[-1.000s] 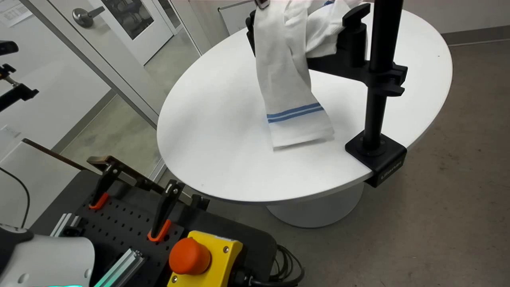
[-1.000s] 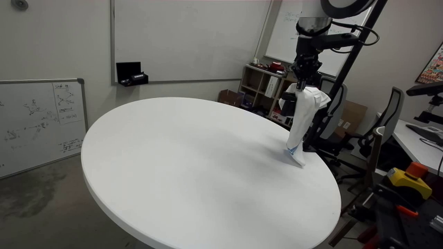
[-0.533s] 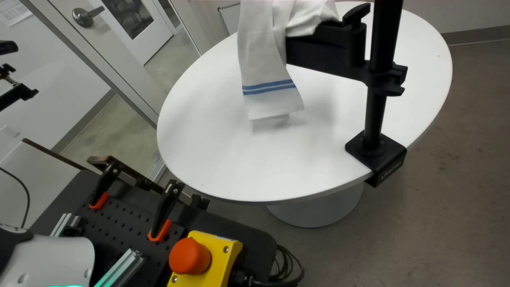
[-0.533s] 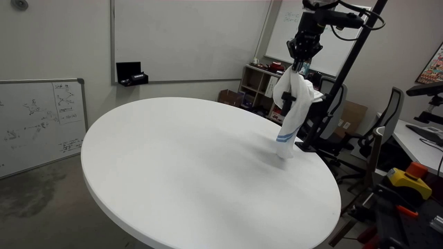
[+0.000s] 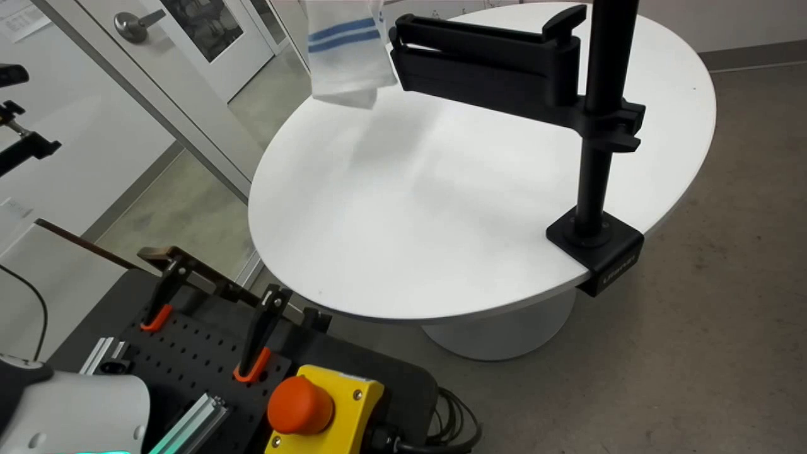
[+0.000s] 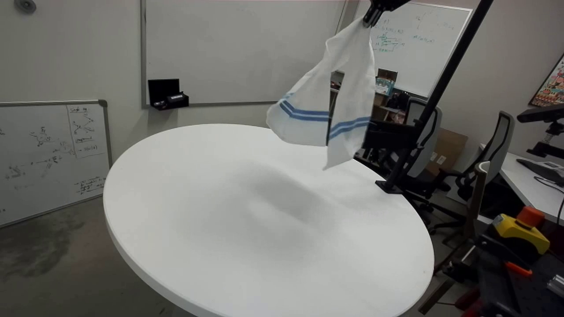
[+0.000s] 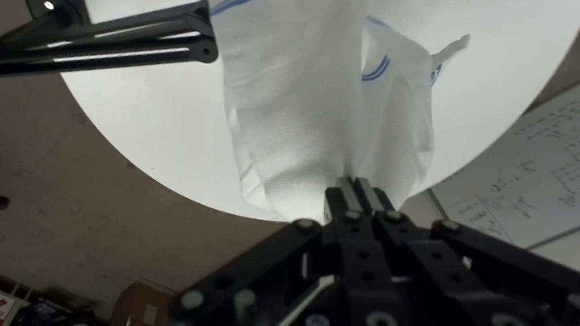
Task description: Put the towel on the table
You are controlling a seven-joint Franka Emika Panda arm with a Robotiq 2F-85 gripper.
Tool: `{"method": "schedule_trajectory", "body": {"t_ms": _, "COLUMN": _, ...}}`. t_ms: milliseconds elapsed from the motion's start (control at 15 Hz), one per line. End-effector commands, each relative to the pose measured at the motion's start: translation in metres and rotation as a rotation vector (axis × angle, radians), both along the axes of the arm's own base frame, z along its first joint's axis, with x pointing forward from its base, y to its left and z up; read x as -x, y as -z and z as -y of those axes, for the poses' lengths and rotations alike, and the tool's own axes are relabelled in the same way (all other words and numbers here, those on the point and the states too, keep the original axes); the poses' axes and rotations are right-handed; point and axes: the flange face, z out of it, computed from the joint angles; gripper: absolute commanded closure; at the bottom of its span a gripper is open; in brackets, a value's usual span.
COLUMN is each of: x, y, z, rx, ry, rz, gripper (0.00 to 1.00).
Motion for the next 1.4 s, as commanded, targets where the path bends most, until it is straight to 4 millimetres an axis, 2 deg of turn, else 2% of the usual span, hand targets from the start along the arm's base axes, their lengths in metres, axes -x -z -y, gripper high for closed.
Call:
{"method": "schedule_trajectory", "body": {"t_ms": 0, "x": 0.017, "y": -0.041, "z": -0.034, "rx": -0.05, "ry": -0.037, "rz": 0.112, "gripper": 0.99}}
{"method": "schedule_trajectory", "body": {"t_ms": 200, "x": 0.034, "y": -0.062, "z": -0.069, "rx": -0.086, "ry": -0.083, "rz": 0.144, "gripper": 0.99}}
{"method": "schedule_trajectory", "body": {"t_ms": 400, "x": 0.056, "y": -0.069, "z": -0.107, "rx": -0.127, "ry": -0.131, "rz": 0.149, "gripper": 0.99}}
{"method": "schedule_trajectory", "body": {"t_ms": 600, "x": 0.08, "y": -0.068, "z": -0.14, "rx": -0.192, "ry": -0.174, "rz": 0.111, "gripper": 0.99}}
{"method": "schedule_trajectory", "body": {"t_ms": 800, "x": 0.107, "y": -0.057, "z": -0.167, "rx": -0.279, "ry": -0.183, "rz": 0.0, "gripper": 0.99}}
{"method": "schedule_trajectory", "body": {"t_ms": 1000, "x": 0.13, "y": -0.047, "z": -0.184, "rx": -0.38, "ry": -0.178, "rz": -0.147, "gripper": 0.99}}
{"method": "schedule_trajectory", "body": {"t_ms": 1333, "x": 0.153, "y": -0.036, "z": -0.191, "rx": -0.472, "ry": -0.117, "rz": -0.32, "gripper": 0.99}}
